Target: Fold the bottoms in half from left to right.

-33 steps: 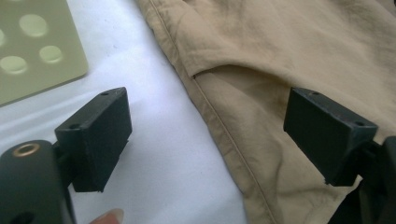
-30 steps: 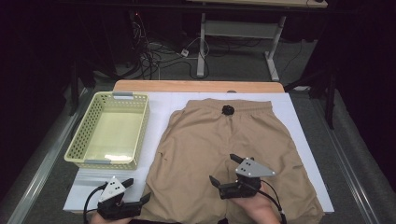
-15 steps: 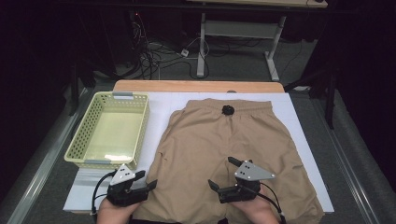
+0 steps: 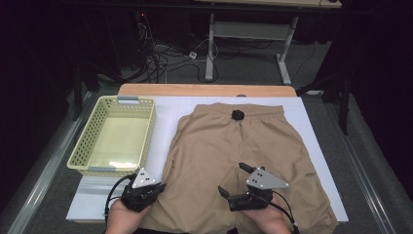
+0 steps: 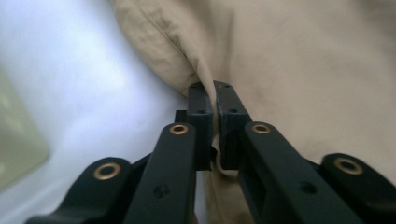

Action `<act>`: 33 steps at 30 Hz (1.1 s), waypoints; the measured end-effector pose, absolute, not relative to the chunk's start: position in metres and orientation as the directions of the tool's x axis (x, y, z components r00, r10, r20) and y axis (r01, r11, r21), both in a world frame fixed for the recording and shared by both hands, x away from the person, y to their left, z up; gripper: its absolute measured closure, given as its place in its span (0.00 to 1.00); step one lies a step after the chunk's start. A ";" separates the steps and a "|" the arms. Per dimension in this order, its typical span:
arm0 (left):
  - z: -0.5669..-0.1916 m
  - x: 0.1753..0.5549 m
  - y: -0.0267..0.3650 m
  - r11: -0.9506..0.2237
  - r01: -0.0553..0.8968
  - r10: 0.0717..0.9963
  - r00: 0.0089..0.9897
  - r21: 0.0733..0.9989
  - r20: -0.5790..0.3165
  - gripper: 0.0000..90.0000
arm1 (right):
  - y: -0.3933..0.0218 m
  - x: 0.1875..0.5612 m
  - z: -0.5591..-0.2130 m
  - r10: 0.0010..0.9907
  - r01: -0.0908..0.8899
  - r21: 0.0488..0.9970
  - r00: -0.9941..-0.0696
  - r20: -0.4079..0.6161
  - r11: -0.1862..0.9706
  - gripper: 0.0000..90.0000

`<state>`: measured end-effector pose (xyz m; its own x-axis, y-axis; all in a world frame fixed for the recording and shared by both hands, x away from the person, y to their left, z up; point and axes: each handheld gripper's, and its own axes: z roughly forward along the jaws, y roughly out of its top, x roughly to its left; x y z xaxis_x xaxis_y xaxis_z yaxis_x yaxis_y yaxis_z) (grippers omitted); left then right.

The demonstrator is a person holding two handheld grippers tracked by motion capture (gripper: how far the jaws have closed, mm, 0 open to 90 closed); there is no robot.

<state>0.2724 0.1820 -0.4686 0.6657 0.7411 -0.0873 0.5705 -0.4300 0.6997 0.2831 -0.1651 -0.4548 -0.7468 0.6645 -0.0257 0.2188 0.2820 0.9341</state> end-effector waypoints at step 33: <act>-0.465 0.260 0.129 -0.371 0.436 0.560 0.810 0.820 -0.177 0.94 | -0.094 0.360 -0.444 0.712 0.311 0.886 -0.701 -0.030 0.344 0.16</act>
